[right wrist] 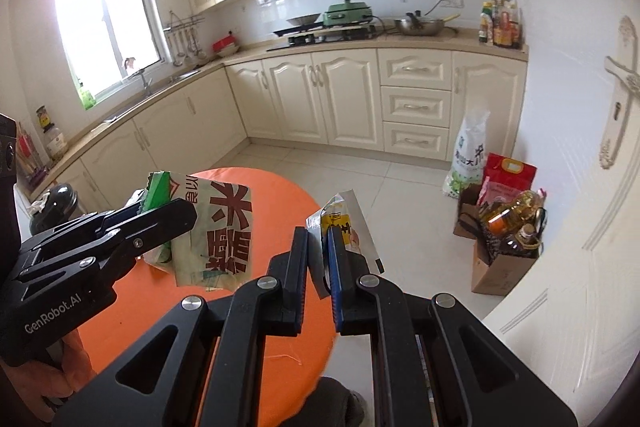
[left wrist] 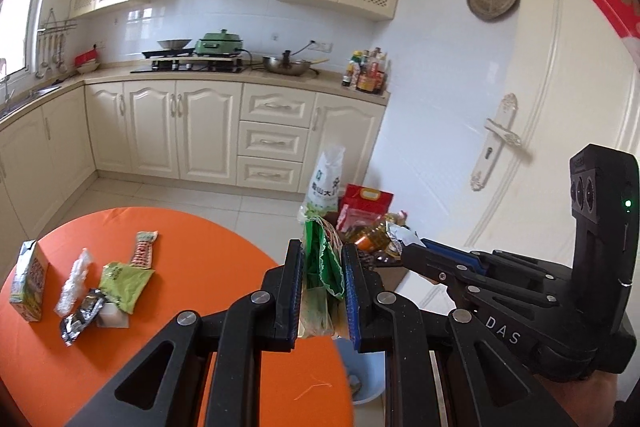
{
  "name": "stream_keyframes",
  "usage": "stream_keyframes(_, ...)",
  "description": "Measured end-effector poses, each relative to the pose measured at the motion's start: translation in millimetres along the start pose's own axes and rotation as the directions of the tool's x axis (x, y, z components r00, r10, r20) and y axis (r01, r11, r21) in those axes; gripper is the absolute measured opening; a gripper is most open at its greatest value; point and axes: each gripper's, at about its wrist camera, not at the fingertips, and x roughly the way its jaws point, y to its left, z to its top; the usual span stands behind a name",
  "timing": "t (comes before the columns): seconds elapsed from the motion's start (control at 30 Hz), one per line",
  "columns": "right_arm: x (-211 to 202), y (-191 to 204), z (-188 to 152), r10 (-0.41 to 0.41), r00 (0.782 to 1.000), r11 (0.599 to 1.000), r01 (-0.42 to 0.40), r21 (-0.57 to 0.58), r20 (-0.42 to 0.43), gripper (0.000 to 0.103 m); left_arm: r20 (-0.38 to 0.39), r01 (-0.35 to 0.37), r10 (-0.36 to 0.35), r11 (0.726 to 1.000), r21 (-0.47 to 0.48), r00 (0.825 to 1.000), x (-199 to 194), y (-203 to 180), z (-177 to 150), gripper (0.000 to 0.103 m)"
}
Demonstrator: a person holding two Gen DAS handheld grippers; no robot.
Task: Collect trash
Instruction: 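Carry both packets toward the blue bucket, then open both tools over the blue bucket to drop the packets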
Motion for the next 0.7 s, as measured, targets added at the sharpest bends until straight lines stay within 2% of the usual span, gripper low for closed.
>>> stream_keyframes(0.2, -19.4, -64.3, -17.5, -0.104, 0.995, 0.99, 0.104, 0.092, -0.009, 0.009, -0.06, 0.08, -0.076, 0.995, 0.063, 0.995, 44.0, -55.5, 3.2, 0.014)
stream_keyframes(0.37, -10.6, -116.8, -42.9, -0.149, 0.987, 0.972, 0.159, 0.173, -0.067, 0.009, -0.15, 0.128, -0.112, 0.987, 0.096, 0.982, 93.7, -82.7, -1.0, 0.014)
stream_keyframes(0.53, 16.1, -164.0, -73.1, -0.151, 0.977, 0.949, 0.185, 0.255, -0.147, 0.009, -0.271, 0.151, -0.118, 0.983, 0.104, 0.955, 156.0, -95.7, -8.2, 0.014)
stream_keyframes(0.7, 50.3, -203.8, -102.0, -0.127, 0.966, 0.926, 0.197, 0.323, -0.224, 0.009, -0.403, 0.154, -0.103, 0.983, 0.097, 0.91, 233.1, -108.0, -14.0, 0.014)
